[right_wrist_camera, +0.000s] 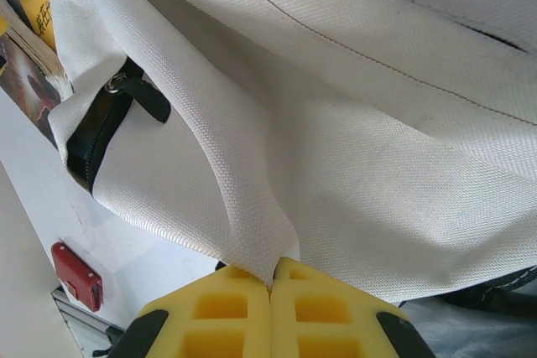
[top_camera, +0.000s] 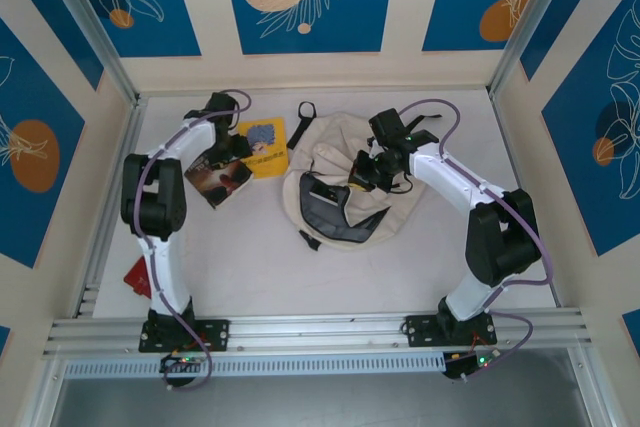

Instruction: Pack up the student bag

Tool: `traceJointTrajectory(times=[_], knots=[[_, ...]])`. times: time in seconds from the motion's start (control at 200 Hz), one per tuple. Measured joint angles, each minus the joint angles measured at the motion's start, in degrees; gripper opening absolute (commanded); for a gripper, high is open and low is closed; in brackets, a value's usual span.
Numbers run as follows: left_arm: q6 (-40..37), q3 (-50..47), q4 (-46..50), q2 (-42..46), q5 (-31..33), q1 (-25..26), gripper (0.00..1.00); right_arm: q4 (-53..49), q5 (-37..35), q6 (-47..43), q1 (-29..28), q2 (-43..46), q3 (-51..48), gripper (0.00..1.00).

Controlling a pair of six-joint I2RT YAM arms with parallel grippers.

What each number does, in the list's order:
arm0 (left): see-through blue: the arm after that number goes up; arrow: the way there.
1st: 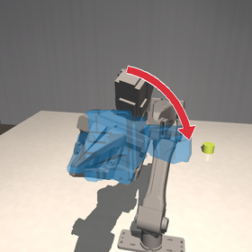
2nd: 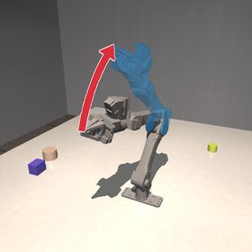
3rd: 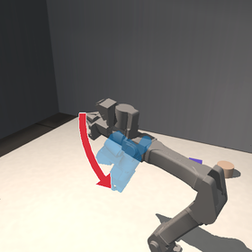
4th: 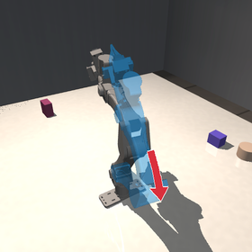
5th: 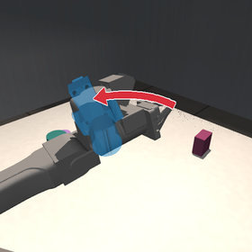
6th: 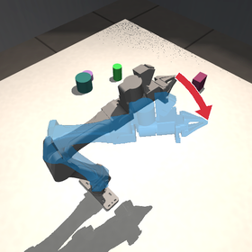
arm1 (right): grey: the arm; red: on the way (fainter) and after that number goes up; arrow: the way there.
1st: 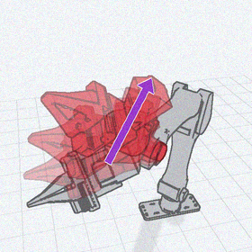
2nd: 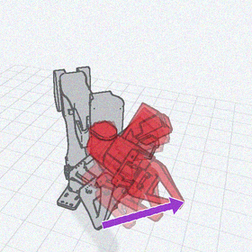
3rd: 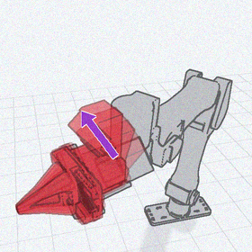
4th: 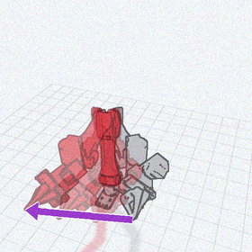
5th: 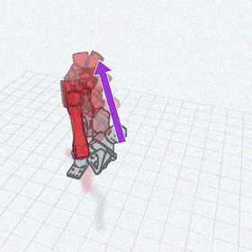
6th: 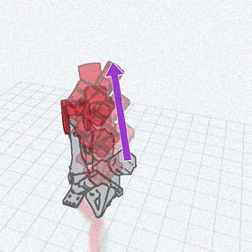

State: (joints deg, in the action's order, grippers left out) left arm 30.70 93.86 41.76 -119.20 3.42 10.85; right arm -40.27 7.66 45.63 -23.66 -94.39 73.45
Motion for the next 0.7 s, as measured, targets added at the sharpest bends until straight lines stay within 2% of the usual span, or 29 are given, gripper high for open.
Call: traceJointTrajectory(times=[0.065, 0.255, 0.535, 0.7], knots=[[-0.8, 2.2, 1.5, -1.9, 1.3, 0.9, 0.63, 0.0, 0.0, 0.0, -0.2, 0.0, 0.0, 0.04], [-2.1, 4.1, 5.2, -3.9, 4.9, 2.9, 0.32, 0.1, 0.0, 0.4, -0.9, 0.0, 0.0, 0.03], [-2.7, -0.2, 5.8, -0.4, 7.0, 4.1, 0.0, 0.6, 0.0, 0.8, -2.3, 0.0, 0.0, 0.03], [-2.6, -8.3, 5.5, 4.3, 7.3, 5.4, 0.0, 1.2, 0.0, 1.1, -3.0, 0.0, 0.0, 0.03]])
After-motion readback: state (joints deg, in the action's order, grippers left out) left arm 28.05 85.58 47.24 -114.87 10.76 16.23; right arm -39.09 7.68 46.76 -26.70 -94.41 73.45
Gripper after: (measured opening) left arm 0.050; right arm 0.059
